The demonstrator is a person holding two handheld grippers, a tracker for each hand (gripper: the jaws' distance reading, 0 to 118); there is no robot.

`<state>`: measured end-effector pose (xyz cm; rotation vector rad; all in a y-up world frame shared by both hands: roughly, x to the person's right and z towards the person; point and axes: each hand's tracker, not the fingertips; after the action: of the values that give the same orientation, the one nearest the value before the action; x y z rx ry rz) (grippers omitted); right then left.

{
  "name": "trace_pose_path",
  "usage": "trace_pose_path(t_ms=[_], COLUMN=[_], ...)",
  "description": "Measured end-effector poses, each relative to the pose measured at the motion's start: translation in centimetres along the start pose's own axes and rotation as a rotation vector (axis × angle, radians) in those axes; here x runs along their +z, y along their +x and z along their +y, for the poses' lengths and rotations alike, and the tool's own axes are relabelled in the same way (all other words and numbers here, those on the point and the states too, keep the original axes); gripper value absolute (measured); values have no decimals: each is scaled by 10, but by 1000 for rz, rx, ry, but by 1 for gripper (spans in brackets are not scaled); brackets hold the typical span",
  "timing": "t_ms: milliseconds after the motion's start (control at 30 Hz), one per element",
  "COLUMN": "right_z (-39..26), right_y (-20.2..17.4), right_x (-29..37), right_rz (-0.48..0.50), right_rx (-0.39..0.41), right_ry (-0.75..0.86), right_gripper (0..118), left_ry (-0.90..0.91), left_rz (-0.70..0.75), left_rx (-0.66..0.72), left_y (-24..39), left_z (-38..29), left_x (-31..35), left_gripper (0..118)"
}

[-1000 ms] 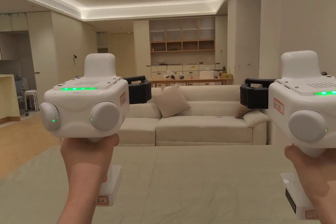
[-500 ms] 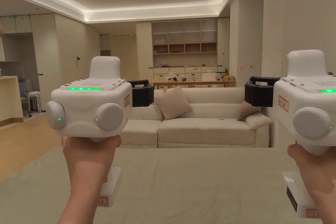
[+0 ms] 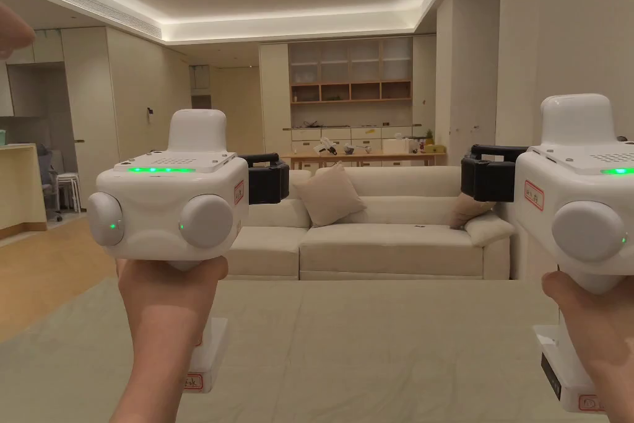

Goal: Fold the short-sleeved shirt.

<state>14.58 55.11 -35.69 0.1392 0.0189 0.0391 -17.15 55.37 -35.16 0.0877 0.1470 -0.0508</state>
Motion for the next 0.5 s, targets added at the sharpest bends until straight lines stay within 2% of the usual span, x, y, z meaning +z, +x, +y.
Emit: trace_pose_path(t_ms=[500], right_z=[1], right_y=[0], right_x=[1], right_rz=[4], right_rx=[-8], right_ry=[-2], right_gripper=[118], left_ry=[-10], left_rz=[-2], left_rx=[-5], left_y=[1], left_z=[0], left_x=[0], left_gripper=[118])
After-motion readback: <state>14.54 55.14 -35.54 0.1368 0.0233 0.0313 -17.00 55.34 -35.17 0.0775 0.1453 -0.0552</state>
